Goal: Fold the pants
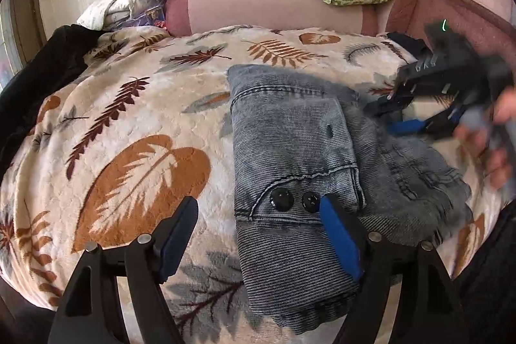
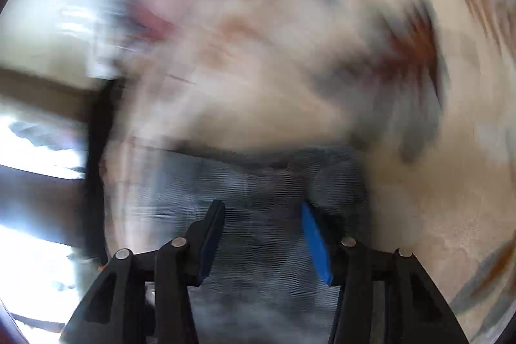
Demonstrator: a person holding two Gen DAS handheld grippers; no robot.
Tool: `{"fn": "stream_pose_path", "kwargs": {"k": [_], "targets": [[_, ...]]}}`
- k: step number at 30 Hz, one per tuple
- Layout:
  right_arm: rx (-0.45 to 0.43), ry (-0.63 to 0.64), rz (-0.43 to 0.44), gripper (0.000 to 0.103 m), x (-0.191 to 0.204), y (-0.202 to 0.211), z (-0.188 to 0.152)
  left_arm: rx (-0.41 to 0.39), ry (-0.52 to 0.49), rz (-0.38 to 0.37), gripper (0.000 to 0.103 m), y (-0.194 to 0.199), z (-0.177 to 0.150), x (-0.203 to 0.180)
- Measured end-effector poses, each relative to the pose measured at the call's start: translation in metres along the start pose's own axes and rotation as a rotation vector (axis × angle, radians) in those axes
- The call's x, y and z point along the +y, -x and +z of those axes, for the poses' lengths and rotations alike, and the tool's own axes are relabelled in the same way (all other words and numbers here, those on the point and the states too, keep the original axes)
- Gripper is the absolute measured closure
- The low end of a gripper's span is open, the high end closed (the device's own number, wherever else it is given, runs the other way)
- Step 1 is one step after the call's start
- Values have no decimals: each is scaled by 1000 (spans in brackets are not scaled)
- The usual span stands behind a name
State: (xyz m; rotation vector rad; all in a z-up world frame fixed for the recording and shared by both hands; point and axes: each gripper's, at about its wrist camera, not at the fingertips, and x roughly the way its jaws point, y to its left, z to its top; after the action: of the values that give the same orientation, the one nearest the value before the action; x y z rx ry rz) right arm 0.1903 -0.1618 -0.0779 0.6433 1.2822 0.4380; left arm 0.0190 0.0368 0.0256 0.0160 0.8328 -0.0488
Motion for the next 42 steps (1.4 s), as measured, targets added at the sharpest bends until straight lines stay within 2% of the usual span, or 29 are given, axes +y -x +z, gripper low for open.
{"fn": "stream_pose_path", "kwargs": {"k": [1,3,4,8,10,12,15,17,19,23,25,26,27,28,30,32,33,34,36,39,42], "targets": [[-14,1,6,53,3,8,-2,3,9,-1,22,0,0,2],[-47,35,-54,52,17,30,-15,13,35,-19,22,-1,1,6],[-63,65,-56,52,23,39,-23,20,46,-27,21,-2,1,8],[-91,147,1,50,40,68,-65,35,76,-47,21,-3,1,12],[-78,178,-39,43,36,68,-91,34,74,-43,21,-3,1,12],[-14,202,-105,40,21,49,-108,33,76,-48,21,-2,1,12],[-60,305,-163,40,33,47,-122,35,98,-66,22,2,2,16],[-49,314,-193,40,45,50,-121,25,118,-76,22,7,2,20],[-46,326,-168,40,56,55,-116,4,135,-66,22,14,4,25],[-122,370,-163,40,81,77,-101,-68,205,-61,22,29,7,41],[-162,410,-186,40,102,79,-84,-46,241,-80,22,24,8,46],[-175,429,-201,40,109,75,-74,-2,239,-79,22,15,8,45],[-192,450,-237,40,118,69,-62,26,229,-75,22,10,8,43],[-214,478,-311,40,124,59,-50,54,214,-76,22,3,7,39],[-215,494,-405,40,124,38,-30,55,190,-55,22,0,6,33],[-152,465,-515,40,106,9,-19,46,160,-43,21,1,5,31],[-62,427,-548,40,88,-12,-18,45,151,-40,21,1,4,30],[-10,411,-540,39,75,-23,-20,49,151,-43,21,0,4,31],[-46,449,-533,37,75,-19,-26,60,158,-49,21,-1,3,32],[-46,467,-559,36,93,-7,-25,62,170,-52,21,-1,3,34],[-73,521,-475,36,131,8,-16,54,190,-71,21,4,4,37]]}}
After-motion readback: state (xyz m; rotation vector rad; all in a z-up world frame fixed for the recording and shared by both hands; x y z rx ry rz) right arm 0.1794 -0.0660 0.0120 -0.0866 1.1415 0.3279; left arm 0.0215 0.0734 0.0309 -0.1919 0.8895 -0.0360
